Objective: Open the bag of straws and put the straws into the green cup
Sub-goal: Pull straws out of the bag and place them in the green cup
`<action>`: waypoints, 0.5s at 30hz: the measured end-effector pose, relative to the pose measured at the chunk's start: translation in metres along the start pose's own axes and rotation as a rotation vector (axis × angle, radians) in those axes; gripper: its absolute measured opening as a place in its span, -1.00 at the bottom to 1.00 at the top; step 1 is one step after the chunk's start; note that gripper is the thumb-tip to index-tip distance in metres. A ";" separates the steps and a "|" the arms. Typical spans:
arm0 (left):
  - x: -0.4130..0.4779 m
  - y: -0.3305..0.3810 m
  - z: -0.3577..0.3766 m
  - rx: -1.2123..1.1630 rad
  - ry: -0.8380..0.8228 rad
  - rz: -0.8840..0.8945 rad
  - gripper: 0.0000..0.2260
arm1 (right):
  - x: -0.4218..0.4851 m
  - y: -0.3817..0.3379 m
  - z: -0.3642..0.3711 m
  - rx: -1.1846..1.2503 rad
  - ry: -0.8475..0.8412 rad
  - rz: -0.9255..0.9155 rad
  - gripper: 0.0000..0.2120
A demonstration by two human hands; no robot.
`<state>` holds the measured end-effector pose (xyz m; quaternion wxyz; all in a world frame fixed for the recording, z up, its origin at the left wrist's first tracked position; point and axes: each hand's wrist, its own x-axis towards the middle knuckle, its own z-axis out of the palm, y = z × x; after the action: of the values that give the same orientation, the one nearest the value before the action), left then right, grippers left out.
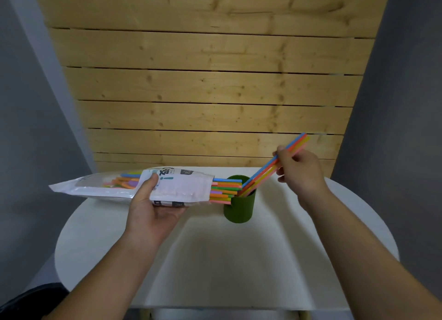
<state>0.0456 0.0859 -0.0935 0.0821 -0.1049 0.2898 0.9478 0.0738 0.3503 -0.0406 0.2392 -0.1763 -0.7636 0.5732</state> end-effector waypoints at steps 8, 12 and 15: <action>-0.008 0.011 -0.002 0.017 -0.010 0.028 -0.74 | 0.001 0.022 0.022 0.158 -0.136 0.181 -0.75; -0.014 0.015 -0.001 0.030 -0.022 0.039 -0.78 | -0.007 0.027 0.018 0.109 -0.106 0.295 -0.57; -0.017 0.016 0.000 0.042 -0.048 0.046 -0.78 | -0.019 0.022 0.010 -0.014 -0.110 0.378 -0.59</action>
<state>0.0589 0.0711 -0.0802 0.0696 -0.0738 0.3100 0.9453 0.0835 0.3380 -0.0668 0.0840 -0.2866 -0.7328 0.6114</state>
